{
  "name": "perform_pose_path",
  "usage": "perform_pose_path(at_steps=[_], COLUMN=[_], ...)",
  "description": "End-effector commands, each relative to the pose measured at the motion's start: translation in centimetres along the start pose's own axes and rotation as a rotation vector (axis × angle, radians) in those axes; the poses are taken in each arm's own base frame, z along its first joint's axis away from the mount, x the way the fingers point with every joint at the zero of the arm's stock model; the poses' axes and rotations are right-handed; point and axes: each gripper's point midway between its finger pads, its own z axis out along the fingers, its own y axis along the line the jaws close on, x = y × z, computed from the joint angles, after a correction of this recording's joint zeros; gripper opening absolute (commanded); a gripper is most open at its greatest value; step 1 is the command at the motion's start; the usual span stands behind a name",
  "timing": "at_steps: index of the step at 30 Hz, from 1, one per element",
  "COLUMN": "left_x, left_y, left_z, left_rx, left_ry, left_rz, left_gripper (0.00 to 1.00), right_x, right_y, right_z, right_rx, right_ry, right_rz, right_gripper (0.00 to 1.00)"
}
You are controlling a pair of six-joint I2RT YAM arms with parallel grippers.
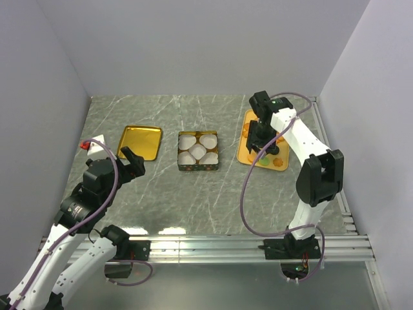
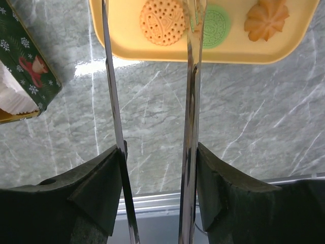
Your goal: Pack the cookies
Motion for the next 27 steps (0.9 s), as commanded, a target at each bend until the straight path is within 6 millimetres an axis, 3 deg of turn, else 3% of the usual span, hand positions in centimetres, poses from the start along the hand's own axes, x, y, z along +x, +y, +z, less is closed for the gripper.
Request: perform_pose_path(at_steps=[1,27], left_x=[-0.4,-1.2], left_y=[0.4,1.2], left_z=[0.1,0.4], left_rx=[-0.022,-0.037], left_ry=[-0.021,-0.044], left_rz=[-0.017,-0.028], left_gripper=[0.94,0.93], right_x=[-1.6,-5.1], right_y=[0.1,-2.2], right_z=[-0.1,3.1], right_rx=[-0.033,0.081], right_ry=[-0.022,0.023], right_rz=[0.012,0.033], right_gripper=[0.61,0.57])
